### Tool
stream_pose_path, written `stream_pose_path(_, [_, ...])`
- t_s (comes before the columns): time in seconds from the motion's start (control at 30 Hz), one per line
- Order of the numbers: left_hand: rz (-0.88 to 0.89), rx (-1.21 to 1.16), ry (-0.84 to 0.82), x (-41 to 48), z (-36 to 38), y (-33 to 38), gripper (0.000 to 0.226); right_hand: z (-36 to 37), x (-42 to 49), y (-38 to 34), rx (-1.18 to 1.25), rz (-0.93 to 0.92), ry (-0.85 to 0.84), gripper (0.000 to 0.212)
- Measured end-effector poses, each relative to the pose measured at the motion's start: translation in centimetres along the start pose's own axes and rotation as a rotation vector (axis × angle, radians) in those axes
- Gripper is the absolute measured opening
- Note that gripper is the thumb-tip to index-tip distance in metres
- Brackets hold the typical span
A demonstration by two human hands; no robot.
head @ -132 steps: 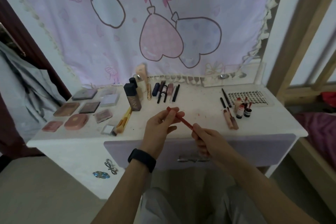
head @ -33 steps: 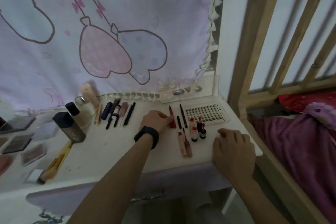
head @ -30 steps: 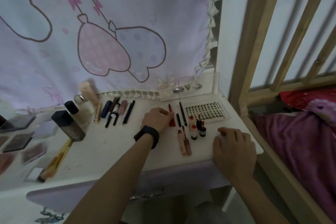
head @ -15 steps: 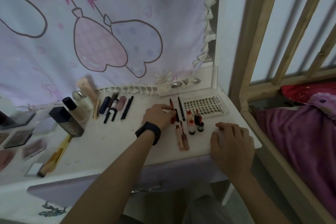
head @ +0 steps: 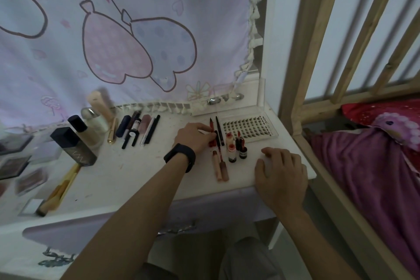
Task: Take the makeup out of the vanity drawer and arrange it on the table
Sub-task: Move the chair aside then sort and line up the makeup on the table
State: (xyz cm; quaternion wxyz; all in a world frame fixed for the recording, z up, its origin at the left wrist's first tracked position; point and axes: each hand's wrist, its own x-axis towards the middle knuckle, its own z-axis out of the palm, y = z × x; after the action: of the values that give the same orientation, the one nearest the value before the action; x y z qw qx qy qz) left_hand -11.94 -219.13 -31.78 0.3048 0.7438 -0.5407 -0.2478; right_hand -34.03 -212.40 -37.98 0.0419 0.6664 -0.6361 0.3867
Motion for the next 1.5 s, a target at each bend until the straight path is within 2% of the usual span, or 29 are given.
stream_pose_path(0.53, [-0.009, -0.034, 0.013, -0.6, -0.4, 0.4, 0.011, 0.1, 0.0, 0.1, -0.015, -0.005, -0.004, 0.027])
stream_pose_path(0.73, [0.055, 0.023, 0.046, -2.5, -3.3, -1.2, 0.008, 0.0, -0.1, 0.6, -0.033, -0.067, -0.007, 0.027])
stream_pose_path(0.87, [0.065, 0.048, 0.074, -4.7, -5.9, -3.3, 0.005, -1.0, 0.2, 0.2, -0.035, -0.087, -0.070, 0.019])
stream_pose_path(0.93, [0.067, 0.105, 0.102, -5.9, -6.8, -4.6, 0.006, -1.8, -0.2, 0.2, -0.009, -0.111, -0.096, 0.026])
stream_pose_path(1.0, [0.072, 0.153, 0.144, -7.0, -7.8, -6.3, 0.010, -2.6, -1.1, -0.8, 0.052, -0.144, -0.086, 0.035])
stream_pose_path(1.1, [0.081, 0.246, 0.175, -8.3, -9.2, -8.8, 0.018, -2.9, -2.9, -4.1, 0.104, -0.236, -0.038, 0.018])
stream_pose_path(1.2, [0.048, 0.346, 0.196, -9.1, -10.7, -10.4, 0.023, -1.8, -4.4, -8.9, 0.237, -0.399, -0.025, 0.014])
stream_pose_path(1.3, [0.023, 0.391, 0.196, -9.0, -11.4, -11.0, 0.026, 0.1, -4.7, -13.2, 0.297, -0.551, -0.085, 0.018])
stream_pose_path(1.43, [0.034, 0.452, 0.194, -8.0, -11.7, -11.0, 0.031, 3.3, -4.5, -16.0, 0.263, -0.601, -0.298, 0.016])
stream_pose_path(1.5, [0.075, 0.482, 0.185, -7.1, -11.6, -11.0, 0.035, 4.5, -4.5, -15.8, 0.276, -0.635, -0.326, 0.015])
